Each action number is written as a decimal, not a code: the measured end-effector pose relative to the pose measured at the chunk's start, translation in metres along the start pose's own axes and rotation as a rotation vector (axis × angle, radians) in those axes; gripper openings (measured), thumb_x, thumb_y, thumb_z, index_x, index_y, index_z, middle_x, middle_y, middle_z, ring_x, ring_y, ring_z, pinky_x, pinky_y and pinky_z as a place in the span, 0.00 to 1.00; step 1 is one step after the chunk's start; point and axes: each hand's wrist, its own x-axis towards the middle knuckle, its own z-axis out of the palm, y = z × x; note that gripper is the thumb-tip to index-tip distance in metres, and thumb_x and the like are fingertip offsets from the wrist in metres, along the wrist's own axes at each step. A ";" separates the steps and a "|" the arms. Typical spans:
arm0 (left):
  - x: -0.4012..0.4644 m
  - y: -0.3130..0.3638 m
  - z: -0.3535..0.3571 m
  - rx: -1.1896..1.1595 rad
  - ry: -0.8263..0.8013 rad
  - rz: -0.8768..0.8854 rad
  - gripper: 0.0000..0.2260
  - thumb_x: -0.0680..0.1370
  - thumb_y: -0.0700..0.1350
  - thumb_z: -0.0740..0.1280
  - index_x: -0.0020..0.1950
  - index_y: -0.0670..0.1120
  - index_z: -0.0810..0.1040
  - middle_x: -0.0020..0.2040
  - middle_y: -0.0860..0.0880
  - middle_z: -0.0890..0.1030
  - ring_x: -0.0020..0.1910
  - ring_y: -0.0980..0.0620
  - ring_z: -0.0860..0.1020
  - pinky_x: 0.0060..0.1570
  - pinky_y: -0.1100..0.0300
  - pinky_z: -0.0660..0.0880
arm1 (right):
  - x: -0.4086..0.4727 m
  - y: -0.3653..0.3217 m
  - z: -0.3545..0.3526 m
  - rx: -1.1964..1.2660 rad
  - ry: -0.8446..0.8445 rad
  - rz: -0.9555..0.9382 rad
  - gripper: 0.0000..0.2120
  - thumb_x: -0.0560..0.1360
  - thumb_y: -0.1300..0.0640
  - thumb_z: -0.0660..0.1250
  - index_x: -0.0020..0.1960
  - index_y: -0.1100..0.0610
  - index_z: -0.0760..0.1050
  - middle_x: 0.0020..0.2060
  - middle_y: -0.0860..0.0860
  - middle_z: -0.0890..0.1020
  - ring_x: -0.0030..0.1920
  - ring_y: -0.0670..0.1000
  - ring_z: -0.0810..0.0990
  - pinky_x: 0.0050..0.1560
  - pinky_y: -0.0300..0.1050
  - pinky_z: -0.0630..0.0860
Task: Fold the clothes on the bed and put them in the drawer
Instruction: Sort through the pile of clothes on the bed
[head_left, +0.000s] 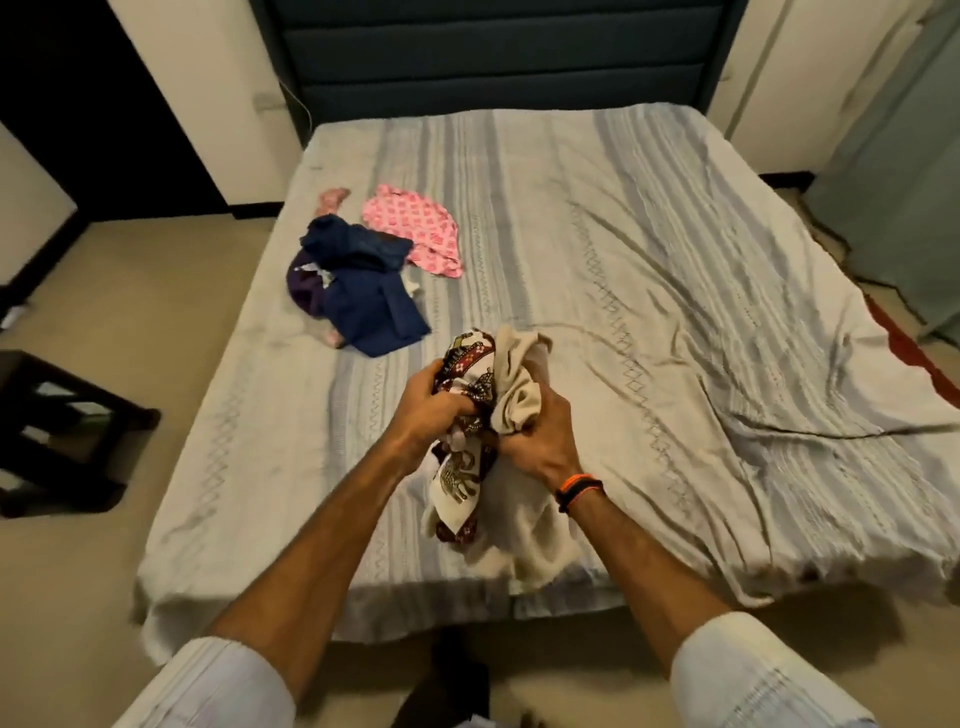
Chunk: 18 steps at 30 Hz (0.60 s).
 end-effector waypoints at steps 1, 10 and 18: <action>-0.009 -0.004 -0.019 0.003 0.008 0.003 0.22 0.70 0.30 0.68 0.61 0.47 0.75 0.51 0.46 0.83 0.45 0.50 0.82 0.38 0.59 0.79 | -0.006 -0.008 0.012 -0.020 0.002 -0.022 0.29 0.61 0.62 0.77 0.59 0.49 0.73 0.42 0.43 0.81 0.40 0.37 0.79 0.43 0.35 0.76; -0.036 -0.037 -0.179 -0.071 0.006 0.016 0.26 0.72 0.36 0.74 0.67 0.49 0.71 0.57 0.48 0.81 0.55 0.49 0.81 0.48 0.51 0.82 | -0.021 -0.080 0.147 -0.071 -0.023 -0.052 0.17 0.62 0.64 0.75 0.45 0.51 0.74 0.33 0.40 0.75 0.34 0.36 0.76 0.35 0.25 0.68; -0.019 -0.037 -0.331 -0.055 -0.098 0.054 0.25 0.71 0.37 0.75 0.65 0.49 0.73 0.54 0.47 0.83 0.54 0.49 0.82 0.49 0.53 0.81 | -0.010 -0.134 0.284 -0.109 0.067 -0.018 0.17 0.61 0.62 0.75 0.49 0.59 0.79 0.39 0.53 0.83 0.40 0.54 0.82 0.40 0.47 0.81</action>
